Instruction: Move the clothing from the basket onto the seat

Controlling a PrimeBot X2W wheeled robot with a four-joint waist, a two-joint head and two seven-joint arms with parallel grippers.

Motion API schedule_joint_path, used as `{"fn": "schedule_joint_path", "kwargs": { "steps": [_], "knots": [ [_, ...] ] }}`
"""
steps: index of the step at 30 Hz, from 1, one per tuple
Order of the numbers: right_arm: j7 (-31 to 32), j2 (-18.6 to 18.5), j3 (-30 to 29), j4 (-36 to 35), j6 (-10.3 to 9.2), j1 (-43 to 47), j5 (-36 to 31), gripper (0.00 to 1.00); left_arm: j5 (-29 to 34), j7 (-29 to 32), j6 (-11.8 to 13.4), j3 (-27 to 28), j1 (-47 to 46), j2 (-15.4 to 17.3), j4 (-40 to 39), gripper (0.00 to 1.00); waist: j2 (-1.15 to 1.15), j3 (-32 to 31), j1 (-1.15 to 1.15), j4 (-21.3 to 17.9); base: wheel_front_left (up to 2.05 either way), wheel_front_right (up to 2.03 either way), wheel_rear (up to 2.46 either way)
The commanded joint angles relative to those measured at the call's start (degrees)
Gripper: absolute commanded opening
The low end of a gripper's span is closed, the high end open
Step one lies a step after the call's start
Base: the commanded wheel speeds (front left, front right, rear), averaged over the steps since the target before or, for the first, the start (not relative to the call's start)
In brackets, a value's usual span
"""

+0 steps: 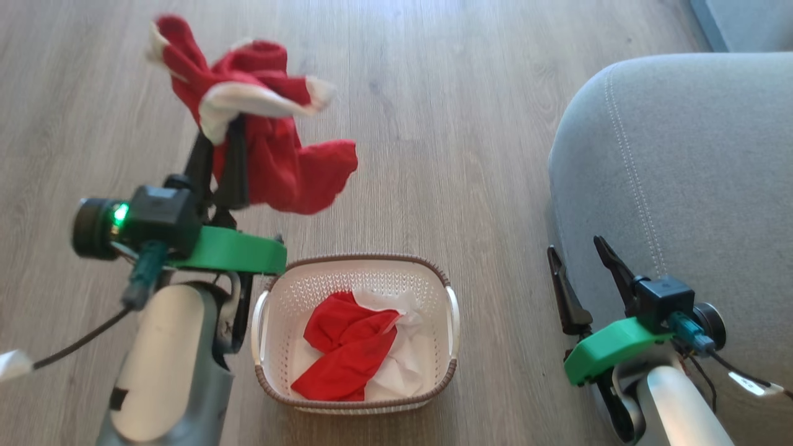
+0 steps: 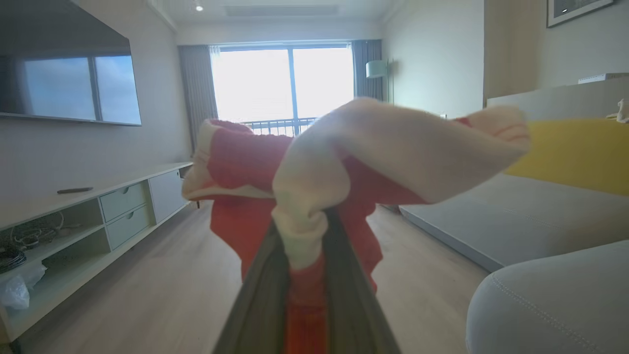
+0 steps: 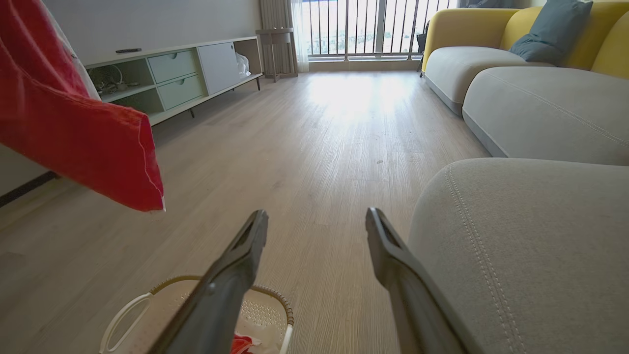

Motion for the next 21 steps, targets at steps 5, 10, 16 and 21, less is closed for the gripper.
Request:
{"fn": "schedule_joint_path", "kwargs": {
  "steps": [5, 10, 16, 21],
  "knots": [
    [-0.1, -0.1, 2.5, -5.3, 0.4, 0.9, 0.4, 1.0, -2.4, -0.5, -3.5, 2.1, -2.4, -0.6, -9.2, 0.0, 0.0, -1.0, 0.01, 0.2, 0.0, 0.0, 0.0],
    [-0.1, -0.9, 3.8, -8.9, 0.4, 3.5, 0.5, 1.0, -4.9, -0.5, -5.2, -0.7, -2.5, -0.8, -13.6, 0.0, 0.0, -1.4, 0.01, 0.2, 0.0, 0.0, 0.0],
    [-0.1, -1.1, 4.3, -10.5, 0.4, 4.6, -0.5, 1.0, -5.9, -0.5, -6.5, -7.0, -1.5, -0.9, -15.1, 0.0, 0.0, -1.5, 0.01, -0.2, 0.0, 0.0, 0.0],
    [-0.1, -1.0, 4.3, -11.7, 0.4, 4.5, -0.7, 1.0, -5.7, -0.5, -6.5, -11.1, 0.3, -0.9, -15.0, 0.0, 0.0, -1.4, 0.01, -0.8, 0.0, 0.0, 0.0]
  ]
}}
